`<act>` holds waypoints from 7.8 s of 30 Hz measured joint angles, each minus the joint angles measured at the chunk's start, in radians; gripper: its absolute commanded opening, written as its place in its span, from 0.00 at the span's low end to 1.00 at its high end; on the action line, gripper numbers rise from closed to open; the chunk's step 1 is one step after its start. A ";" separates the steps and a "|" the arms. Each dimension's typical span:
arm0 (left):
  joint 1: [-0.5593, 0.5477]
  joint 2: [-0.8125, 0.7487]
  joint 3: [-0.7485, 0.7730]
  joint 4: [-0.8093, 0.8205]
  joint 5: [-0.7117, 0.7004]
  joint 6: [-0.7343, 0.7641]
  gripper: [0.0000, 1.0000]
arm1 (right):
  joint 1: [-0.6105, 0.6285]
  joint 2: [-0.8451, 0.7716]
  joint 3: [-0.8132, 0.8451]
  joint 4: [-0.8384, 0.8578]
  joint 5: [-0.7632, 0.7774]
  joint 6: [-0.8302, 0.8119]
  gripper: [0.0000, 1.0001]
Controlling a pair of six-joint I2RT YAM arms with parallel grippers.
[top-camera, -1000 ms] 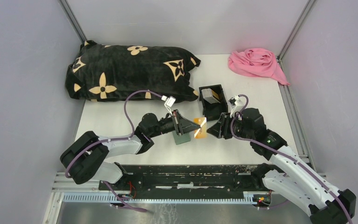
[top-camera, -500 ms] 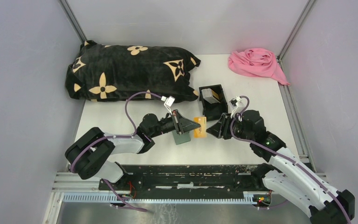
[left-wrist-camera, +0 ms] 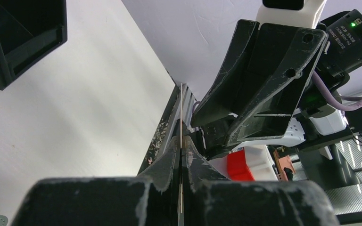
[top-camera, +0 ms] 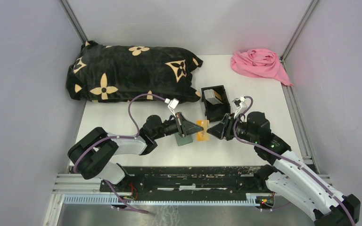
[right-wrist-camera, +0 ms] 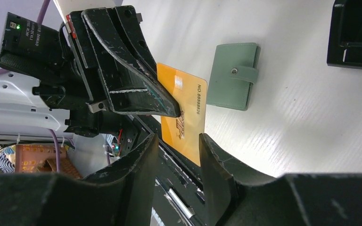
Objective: Put the credit cards into the card holder
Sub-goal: Pick up the credit card from the storage box, then open the card holder at the center of the board.
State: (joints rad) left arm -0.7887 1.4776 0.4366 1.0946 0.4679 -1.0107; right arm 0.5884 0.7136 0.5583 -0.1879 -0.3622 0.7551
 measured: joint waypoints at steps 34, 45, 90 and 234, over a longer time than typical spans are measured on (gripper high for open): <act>0.018 0.106 0.030 0.130 0.066 -0.081 0.05 | -0.035 0.082 -0.132 0.268 -0.106 0.106 0.01; 0.048 0.087 -0.007 0.067 -0.009 -0.099 0.44 | -0.045 0.150 -0.109 0.305 -0.115 0.123 0.01; 0.058 -0.186 -0.194 -0.666 -0.654 0.045 0.19 | 0.413 1.073 0.737 -0.394 0.512 -0.334 0.01; 0.058 -0.015 -0.122 -0.539 -0.669 0.055 0.06 | 0.010 0.970 0.325 0.060 -0.012 -0.099 0.01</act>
State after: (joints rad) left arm -0.7303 1.4628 0.3149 0.5560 -0.2008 -0.9554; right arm 0.5980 1.6833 0.8837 -0.1280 -0.3740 0.6563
